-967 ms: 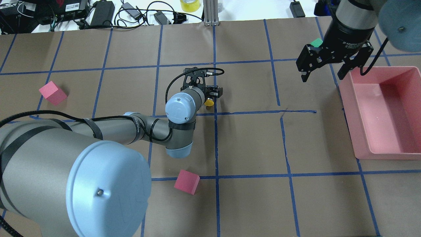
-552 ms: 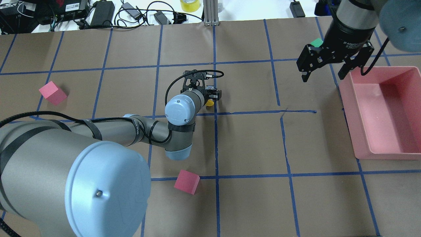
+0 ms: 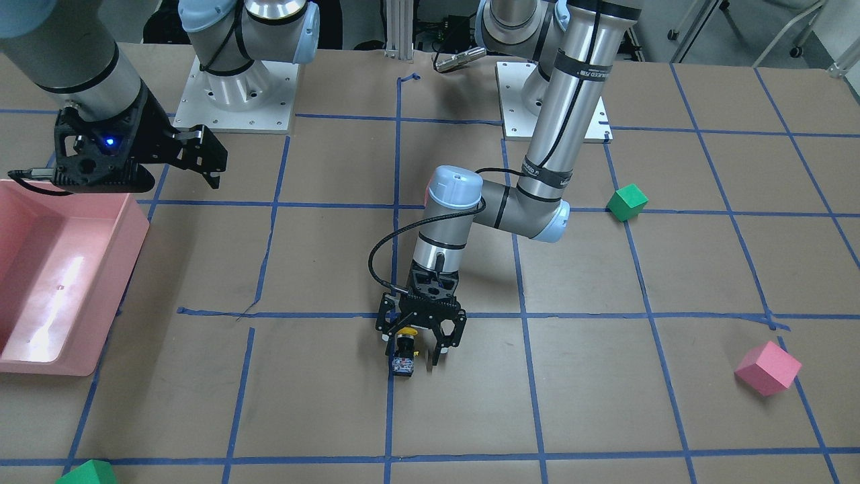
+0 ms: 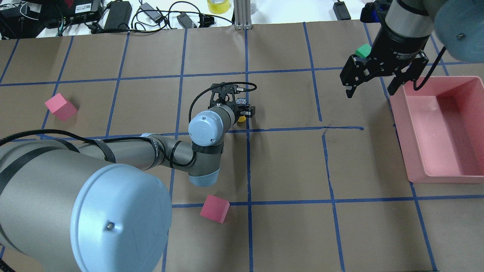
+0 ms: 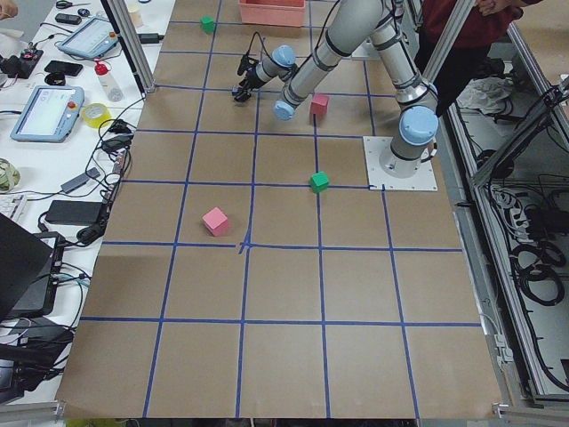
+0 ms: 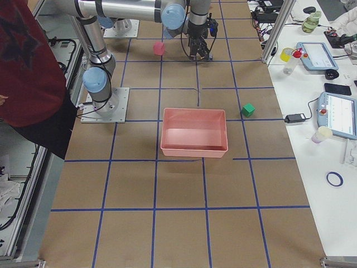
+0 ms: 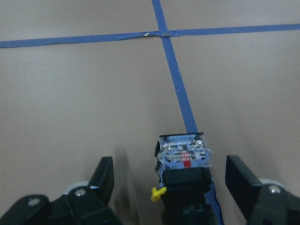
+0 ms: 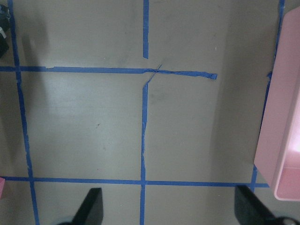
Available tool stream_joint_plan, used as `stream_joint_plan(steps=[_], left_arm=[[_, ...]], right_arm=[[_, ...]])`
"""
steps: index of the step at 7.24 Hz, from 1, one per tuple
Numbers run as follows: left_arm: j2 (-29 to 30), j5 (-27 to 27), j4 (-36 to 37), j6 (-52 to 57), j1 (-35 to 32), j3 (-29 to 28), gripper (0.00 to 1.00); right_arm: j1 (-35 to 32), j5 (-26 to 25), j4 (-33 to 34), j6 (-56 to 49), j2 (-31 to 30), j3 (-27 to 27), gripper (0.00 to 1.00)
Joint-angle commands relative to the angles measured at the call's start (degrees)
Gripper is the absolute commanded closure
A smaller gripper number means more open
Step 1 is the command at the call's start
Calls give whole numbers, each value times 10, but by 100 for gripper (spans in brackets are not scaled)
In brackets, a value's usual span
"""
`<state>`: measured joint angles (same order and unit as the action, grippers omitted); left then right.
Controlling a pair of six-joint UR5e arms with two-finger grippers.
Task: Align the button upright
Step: 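Lift the button with the left gripper and rotate it cap-down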
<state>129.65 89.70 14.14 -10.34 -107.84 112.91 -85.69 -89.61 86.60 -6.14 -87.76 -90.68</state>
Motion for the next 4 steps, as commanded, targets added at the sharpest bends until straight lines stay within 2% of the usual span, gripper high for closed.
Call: stream_joint_plan(steps=[1,2,4], left_arm=[[-2,-1,0,-5,-2,14,18],[-4,-1,0,-13,-6,14,18],[-7,-1,0,-19,-14,20,29]], right_arm=[[0,-1,-2,0,0,0,0],[0,-1,-2,-1,0,0,0],[-1,11,2,-2,1,0,0]])
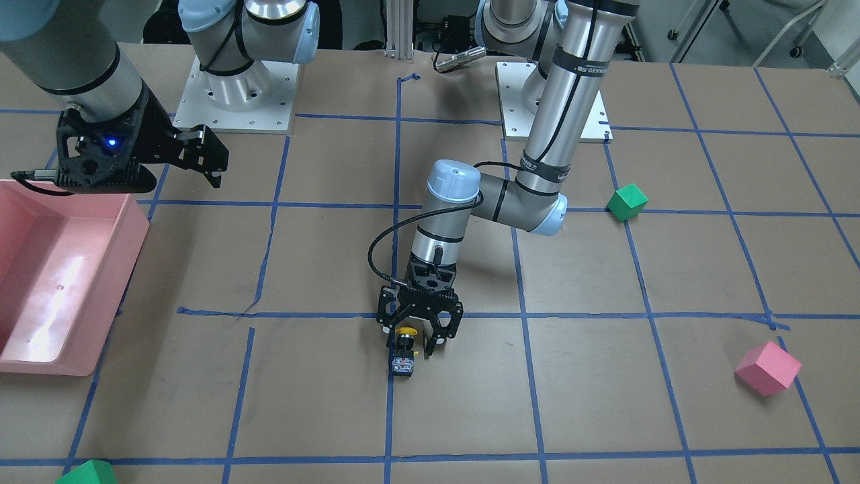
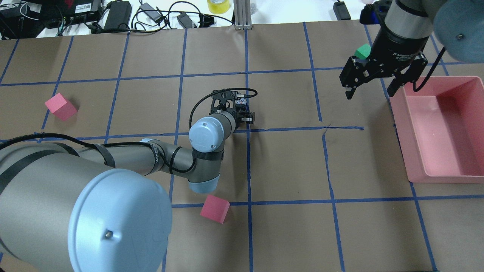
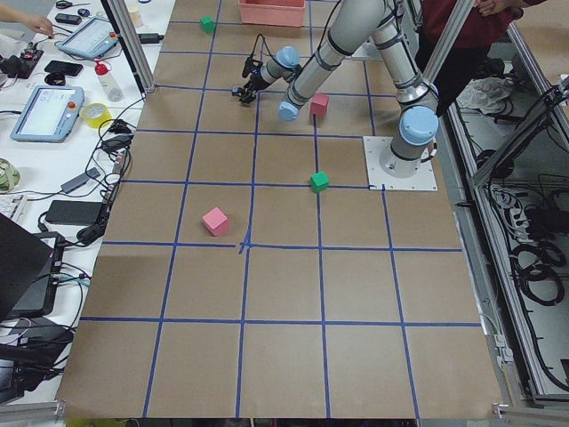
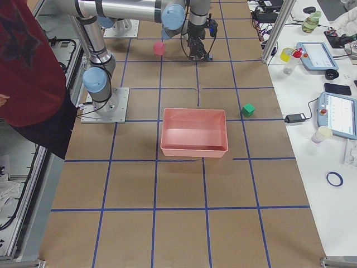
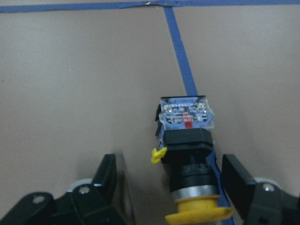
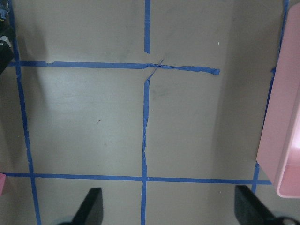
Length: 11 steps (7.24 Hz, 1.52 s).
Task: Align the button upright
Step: 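Lift the button with the left gripper and rotate it cap-down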
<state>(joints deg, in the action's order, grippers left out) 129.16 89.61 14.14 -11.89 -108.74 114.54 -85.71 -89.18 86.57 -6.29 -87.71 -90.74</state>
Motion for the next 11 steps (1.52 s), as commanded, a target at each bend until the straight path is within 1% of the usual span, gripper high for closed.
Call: stream_joint_plan(steps=[1,2,4,5,6,7,8,9,10,11], left_arm=[[-2,0,0,-4,-7,12,41],[-5,0,1,-2,-8,13,57],[-15,2,-2,-1,-8,12,100],[-31,4,-39,-1,-7,8,100],[-55,4,-92,-1,-7,-3,100],[-88,6,-194,-2,-6,-29,100],[-124,6,-326,-5,-4,-70,100],[-152,1,-490,-39,-3,-121,100],[-166,-2,-599,-82,-2,-155,100],[-167,-48,-657,-142,11,-166,100]], right_arm=[[0,6,2,-1,-1,0,0],[0,2,5,-1,0,0,0],[0,-1,5,0,0,0,0],[-1,0,5,0,0,0,0],[-1,1,4,0,-1,0,0],[-1,3,5,0,0,0,0],[0,2,5,0,0,0,0],[-1,5,6,0,1,0,0],[0,1,5,0,0,0,0],[0,1,6,0,2,0,0]])
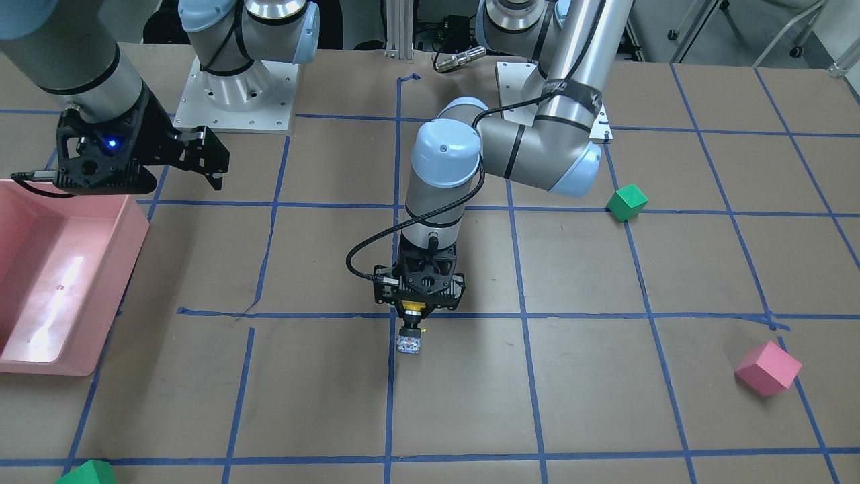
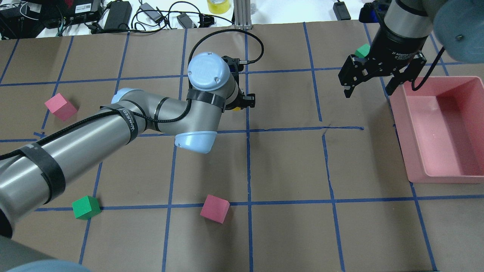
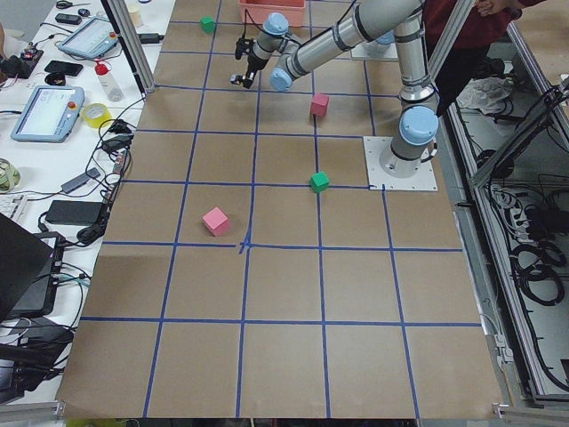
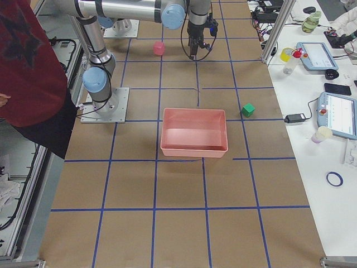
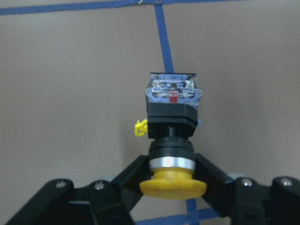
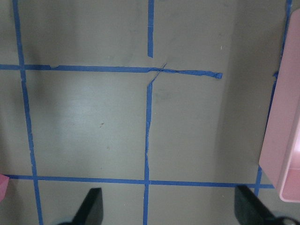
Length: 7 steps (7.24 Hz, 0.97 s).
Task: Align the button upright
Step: 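Lower the button onto the table with the left gripper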
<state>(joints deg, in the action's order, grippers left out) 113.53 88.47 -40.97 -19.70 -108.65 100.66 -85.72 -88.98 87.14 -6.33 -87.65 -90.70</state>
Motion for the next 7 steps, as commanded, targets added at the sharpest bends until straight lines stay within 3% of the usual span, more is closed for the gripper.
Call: stream_joint_plan(steps=[1,3,5,7], left_arm=[[-12,-130,-176,-129,49,-27,100],[-2,-225,-212,-258,65,-33,100],[31,-332,-256,-273,107,-52,100],[73,-353,-277,-314,109,-104,100]], right_arm=[[0,3,-2,3,1,0,0],[0,-5,0,0,1,0,0],[0,-1,0,0,1,0,0],[0,-3,-2,0,0,0,0]])
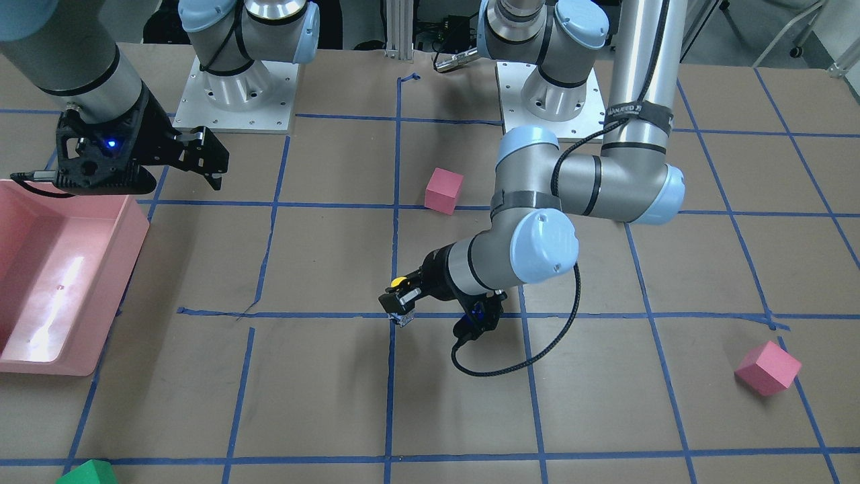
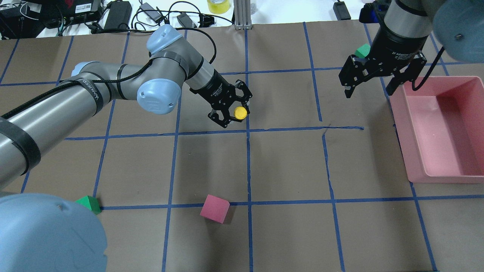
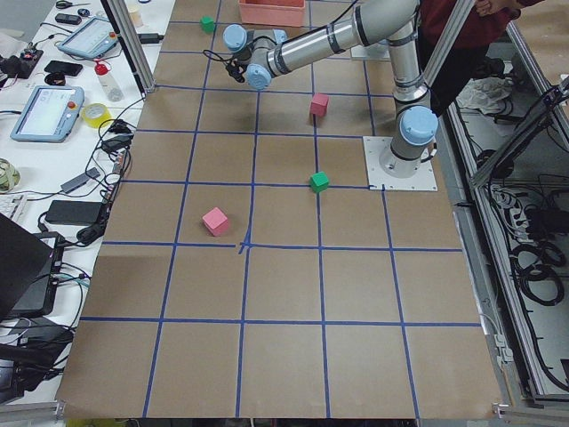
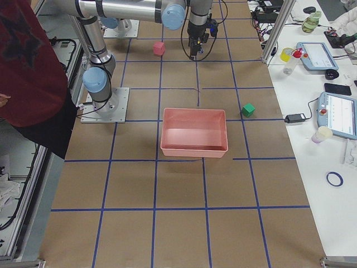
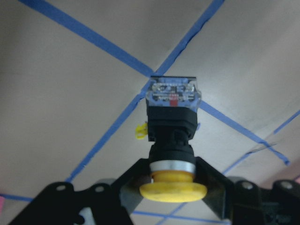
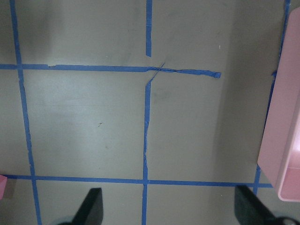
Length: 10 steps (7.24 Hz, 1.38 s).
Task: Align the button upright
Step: 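Lower the button onto the table with the left gripper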
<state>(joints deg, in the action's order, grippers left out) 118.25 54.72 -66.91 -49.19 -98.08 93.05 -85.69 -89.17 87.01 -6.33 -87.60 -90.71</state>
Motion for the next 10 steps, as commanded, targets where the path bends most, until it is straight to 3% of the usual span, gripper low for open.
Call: stream_joint_plan(steps=[1,3,7,8,9,10], left_arm=[[43,-15,-19,-17,4,-31,100],[46,-13,-67,-20,3,-29,100],[50,-17,-62,-17,2,-24,100],[48,-16,-62,-19,2,-24,89],[49,-17,-61,-19,2,-24,4],[49,-17,-62,-20,2,-24,0]], right_arm=[[0,-2,-1,0,-1,0,0],[-2,8,2,2,2,0,0],[0,2,2,0,1,0,0],[0,1,2,-1,1,0,0],[1,1,2,-1,1,0,0],[0,1,1,-1,1,0,0]])
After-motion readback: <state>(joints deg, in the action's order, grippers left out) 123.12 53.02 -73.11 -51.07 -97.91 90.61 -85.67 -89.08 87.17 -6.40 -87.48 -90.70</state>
